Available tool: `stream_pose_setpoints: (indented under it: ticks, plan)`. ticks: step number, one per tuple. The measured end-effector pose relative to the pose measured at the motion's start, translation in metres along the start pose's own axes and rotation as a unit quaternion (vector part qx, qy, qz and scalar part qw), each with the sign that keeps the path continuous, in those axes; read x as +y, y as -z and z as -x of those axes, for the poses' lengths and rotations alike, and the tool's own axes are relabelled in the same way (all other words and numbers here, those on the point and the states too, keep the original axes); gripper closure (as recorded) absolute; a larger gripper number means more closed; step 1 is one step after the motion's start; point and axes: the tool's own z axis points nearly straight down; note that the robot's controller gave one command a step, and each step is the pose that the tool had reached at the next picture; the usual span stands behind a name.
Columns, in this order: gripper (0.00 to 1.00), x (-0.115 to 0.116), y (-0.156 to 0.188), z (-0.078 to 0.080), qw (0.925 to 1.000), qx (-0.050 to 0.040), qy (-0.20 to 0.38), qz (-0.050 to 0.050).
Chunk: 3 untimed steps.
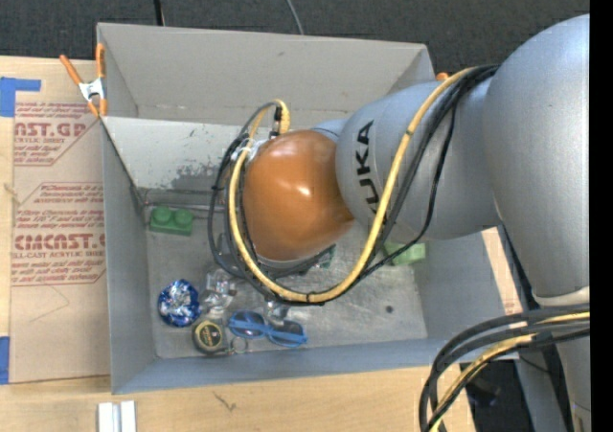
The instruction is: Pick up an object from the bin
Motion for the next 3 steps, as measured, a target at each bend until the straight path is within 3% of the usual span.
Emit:
stream_pose_setpoints:
  ticks: [1, 2, 3]
  plan:
    - [0.0, 0.029, -0.036, 0.055, 0.9991, 0.0011, -0.042, -0.001]
    - [1.0, 0.027, -0.033, 0.054, 0.9991, 0.0004, -0.043, -0.002]
    - [1.0, 0.01, 0.095, 0.061, 0.9988, -0.0007, -0.049, -0.003]
